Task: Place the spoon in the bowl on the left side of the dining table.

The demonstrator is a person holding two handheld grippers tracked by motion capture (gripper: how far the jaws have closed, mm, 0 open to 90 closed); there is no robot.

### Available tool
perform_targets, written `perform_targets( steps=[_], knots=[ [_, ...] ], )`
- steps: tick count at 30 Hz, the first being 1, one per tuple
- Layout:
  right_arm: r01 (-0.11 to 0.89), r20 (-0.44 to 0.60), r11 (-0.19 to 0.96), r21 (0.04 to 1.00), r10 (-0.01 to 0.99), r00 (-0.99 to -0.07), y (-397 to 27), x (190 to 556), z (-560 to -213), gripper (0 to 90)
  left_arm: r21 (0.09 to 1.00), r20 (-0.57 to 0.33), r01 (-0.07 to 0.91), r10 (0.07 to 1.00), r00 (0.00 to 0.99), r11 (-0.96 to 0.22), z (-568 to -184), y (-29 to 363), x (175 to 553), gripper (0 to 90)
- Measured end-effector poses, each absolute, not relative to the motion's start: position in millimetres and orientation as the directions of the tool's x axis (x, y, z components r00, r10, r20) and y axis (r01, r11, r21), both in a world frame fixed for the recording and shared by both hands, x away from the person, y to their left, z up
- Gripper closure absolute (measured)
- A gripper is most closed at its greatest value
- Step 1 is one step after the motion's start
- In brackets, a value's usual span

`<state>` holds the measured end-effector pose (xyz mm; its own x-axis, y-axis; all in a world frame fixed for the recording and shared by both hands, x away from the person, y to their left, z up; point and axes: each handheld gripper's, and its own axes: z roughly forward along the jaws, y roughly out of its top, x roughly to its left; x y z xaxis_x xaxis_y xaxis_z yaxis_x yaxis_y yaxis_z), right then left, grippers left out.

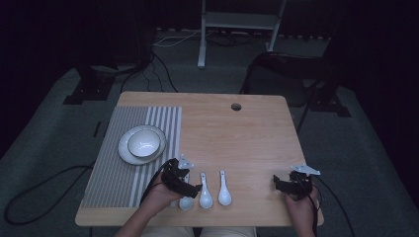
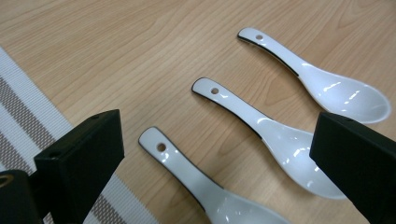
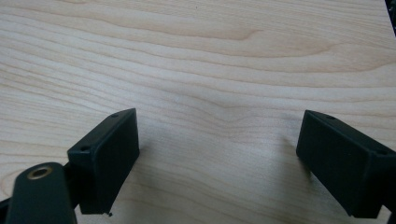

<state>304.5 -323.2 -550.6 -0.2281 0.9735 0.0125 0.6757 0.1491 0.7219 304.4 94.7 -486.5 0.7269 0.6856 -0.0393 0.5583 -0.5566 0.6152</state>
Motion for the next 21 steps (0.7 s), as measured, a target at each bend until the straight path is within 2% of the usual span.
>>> perform_targets(
  steps=[21],
  knots=[
    [0.676, 0.013, 0.149, 0.722, 0.974, -0.228, -323.1, 304.5, -550.6, 12.5, 0.58, -0.097, 0.55, 0.619, 0.78, -0.602, -497.5, 45.5, 310.0, 4.3]
  ],
)
